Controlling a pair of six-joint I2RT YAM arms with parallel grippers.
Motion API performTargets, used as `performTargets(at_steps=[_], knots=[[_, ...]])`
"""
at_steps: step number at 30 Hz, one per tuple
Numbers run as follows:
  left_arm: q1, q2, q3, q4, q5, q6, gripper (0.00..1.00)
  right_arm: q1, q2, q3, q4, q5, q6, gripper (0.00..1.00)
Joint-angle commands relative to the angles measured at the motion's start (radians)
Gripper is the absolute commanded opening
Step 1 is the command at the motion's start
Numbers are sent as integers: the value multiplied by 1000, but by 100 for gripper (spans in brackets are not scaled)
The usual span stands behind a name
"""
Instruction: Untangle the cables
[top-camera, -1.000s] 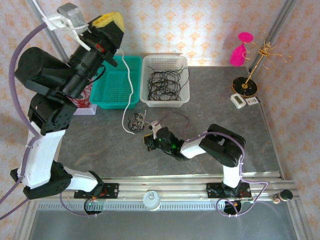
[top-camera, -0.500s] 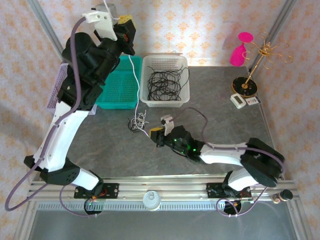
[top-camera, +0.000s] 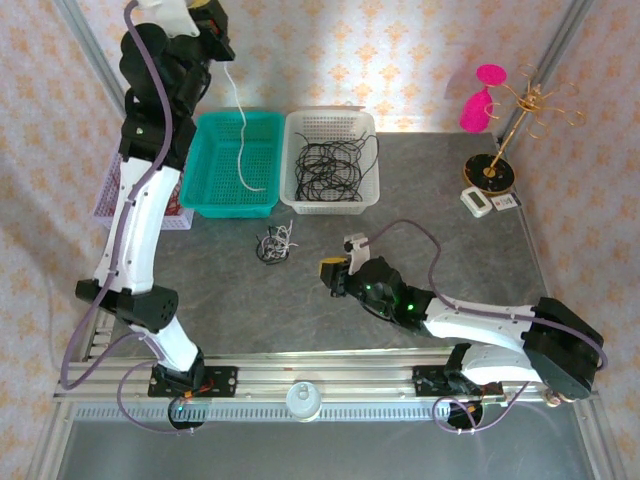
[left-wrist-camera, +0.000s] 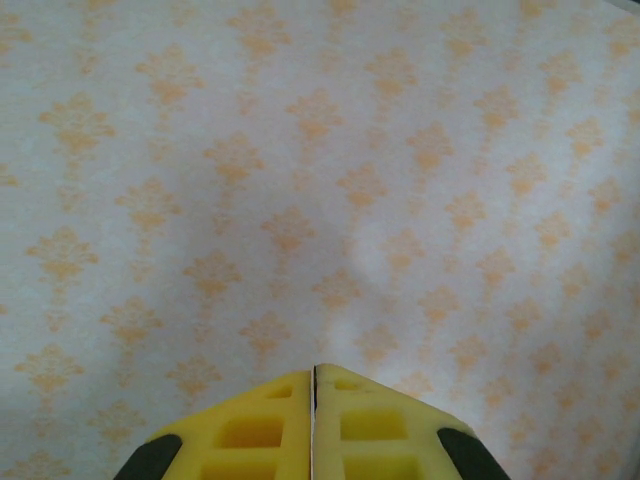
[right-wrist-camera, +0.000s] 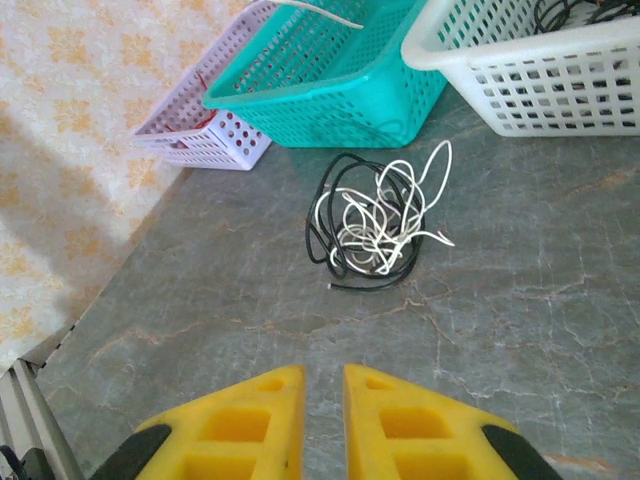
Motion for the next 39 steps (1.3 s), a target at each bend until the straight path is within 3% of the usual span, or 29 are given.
performTargets(at_steps=[1, 10, 16, 19, 23, 27, 29, 35, 39], knots=[[58, 31, -42, 113, 65, -89, 0, 4, -15, -7, -23, 24, 23, 19], [116, 89, -495, 314, 61, -107, 0, 6, -14, 67, -131, 29, 49, 18], [123, 242, -540, 244, 89, -123, 0, 5, -14, 87, -181, 30, 58, 18], [125, 267, -574, 189, 44, -165, 1, 6, -15, 93, -200, 42, 73, 19], [127, 270, -634, 110, -45, -191, 40, 5, 8, 124, -251, 41, 78, 25], [134, 242, -722, 114, -69, -203, 53, 5, 31, 138, -254, 27, 74, 27], [136, 235, -730, 100, -37, -193, 68, 5, 43, 143, -252, 21, 73, 29], [143, 192, -708, 8, -69, -167, 99, 6, 95, 177, -248, -3, 64, 32], [144, 135, -710, -37, -71, -152, 99, 6, 115, 186, -242, -19, 64, 34]])
